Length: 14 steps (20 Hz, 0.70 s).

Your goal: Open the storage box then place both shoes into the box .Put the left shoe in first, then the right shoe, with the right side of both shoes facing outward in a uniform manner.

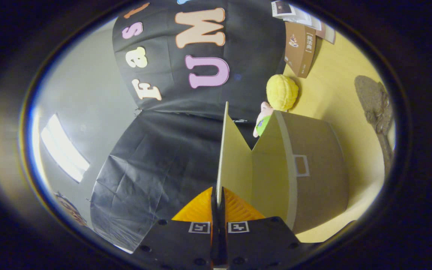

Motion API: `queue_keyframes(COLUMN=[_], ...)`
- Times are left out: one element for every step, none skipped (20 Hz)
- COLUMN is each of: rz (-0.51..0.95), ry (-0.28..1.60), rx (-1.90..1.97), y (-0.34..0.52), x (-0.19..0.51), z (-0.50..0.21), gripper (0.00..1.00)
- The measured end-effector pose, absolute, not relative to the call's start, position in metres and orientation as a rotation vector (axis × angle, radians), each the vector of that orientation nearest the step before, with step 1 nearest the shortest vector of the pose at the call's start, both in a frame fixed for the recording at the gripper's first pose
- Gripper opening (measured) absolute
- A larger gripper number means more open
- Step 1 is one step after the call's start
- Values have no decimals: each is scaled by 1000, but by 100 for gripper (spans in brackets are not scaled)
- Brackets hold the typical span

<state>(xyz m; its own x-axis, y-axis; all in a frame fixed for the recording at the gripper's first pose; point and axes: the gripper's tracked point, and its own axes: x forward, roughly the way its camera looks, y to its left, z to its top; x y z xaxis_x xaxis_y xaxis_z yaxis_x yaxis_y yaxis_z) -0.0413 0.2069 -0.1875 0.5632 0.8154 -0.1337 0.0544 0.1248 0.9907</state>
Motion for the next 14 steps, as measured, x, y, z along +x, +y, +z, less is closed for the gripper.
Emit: queue_keyframes(rz=[669, 675, 686, 689, 700, 707, 717, 726, 736, 742, 748, 755, 760, 768], ry=[831, 833, 833, 833, 828, 823, 818, 812, 808, 804, 804, 799, 794, 790], rx=[1335, 1318, 1303, 1283, 1262, 1236, 1208, 1175, 1146, 1117, 1090, 1065, 1040, 1014], y=[213, 220, 227, 235, 243, 251, 260, 270, 280, 289, 300, 310, 320, 330], x=[-40, -38, -36, -35, -35, -34, -35, -35, -36, -36, -37, -37, -37, -38], z=[-179, -173, -165, -159, -151, -146, -139, -132, -127, -123, -120, -117, -114, -113], gripper=[3, 3, 3, 3, 4, 3, 4, 4, 4, 4, 4, 4, 4, 4])
